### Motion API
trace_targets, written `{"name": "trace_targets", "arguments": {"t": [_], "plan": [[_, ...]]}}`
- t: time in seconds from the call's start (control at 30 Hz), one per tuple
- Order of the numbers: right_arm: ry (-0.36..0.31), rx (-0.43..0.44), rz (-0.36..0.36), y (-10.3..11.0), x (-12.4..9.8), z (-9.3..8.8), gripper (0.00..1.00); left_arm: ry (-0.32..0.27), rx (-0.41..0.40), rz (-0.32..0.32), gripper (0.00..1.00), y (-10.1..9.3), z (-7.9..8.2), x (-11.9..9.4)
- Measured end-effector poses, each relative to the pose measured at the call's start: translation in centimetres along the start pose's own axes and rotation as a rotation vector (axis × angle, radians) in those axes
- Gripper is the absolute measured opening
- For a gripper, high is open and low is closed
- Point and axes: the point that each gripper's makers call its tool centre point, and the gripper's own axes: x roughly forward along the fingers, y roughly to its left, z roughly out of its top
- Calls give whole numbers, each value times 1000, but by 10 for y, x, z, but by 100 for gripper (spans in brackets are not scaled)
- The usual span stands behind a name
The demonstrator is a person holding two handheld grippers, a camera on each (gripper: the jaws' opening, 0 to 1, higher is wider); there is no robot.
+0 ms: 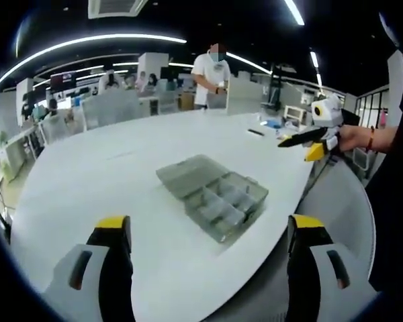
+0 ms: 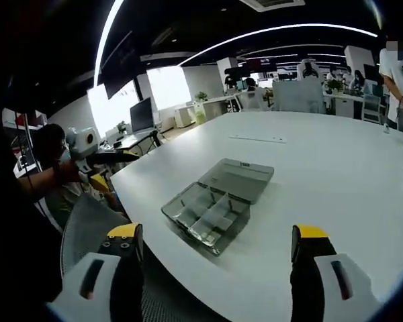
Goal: Insert the divider into the dual guide fixture by aligning both edges with the guide slots and pushing it downward to the bottom, including one-sided entry, uneven engagement, binding, and posture correction.
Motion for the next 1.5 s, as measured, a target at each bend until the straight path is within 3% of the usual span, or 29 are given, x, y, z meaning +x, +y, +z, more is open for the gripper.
{"name": "trace_targets", "arguments": {"t": [1.5], "plan": [[-2,-2,6,-4,5,3,90,25,-4,-2,96,-2,-7,1]]}}
